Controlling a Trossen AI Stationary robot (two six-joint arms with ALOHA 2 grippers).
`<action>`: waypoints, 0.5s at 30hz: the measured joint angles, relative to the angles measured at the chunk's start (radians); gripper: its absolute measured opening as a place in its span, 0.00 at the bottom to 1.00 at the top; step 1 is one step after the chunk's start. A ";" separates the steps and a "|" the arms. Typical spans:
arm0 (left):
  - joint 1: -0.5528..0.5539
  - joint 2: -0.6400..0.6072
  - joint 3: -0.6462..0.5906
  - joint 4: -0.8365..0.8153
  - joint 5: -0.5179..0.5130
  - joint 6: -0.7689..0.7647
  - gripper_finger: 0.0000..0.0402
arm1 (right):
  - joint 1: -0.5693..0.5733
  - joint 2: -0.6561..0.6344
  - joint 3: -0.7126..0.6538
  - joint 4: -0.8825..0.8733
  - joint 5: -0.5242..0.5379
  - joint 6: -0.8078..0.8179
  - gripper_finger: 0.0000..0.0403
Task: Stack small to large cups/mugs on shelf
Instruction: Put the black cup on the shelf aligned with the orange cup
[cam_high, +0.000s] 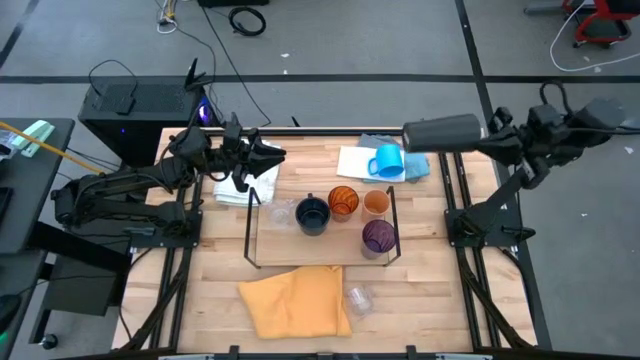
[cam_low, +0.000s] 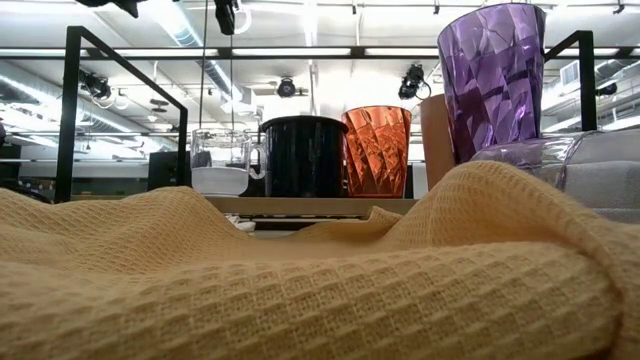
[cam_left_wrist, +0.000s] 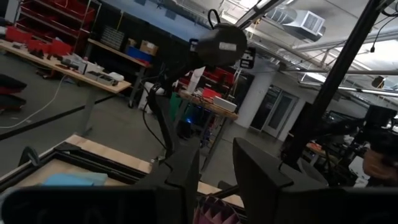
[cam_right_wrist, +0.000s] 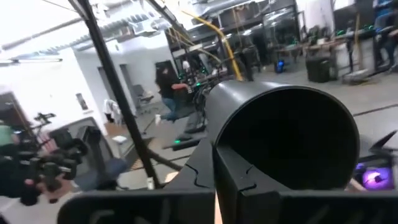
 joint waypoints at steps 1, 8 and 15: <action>0.000 0.000 0.000 0.000 0.000 0.000 0.26 | 0.000 -0.002 -0.017 0.015 -0.012 0.010 0.00; -0.003 0.000 0.000 0.000 -0.015 0.000 0.26 | -0.005 0.000 -0.209 0.284 -0.062 -0.032 0.00; -0.003 0.000 0.000 0.000 -0.018 -0.001 0.26 | -0.128 0.001 -0.410 0.708 -0.242 -0.150 0.00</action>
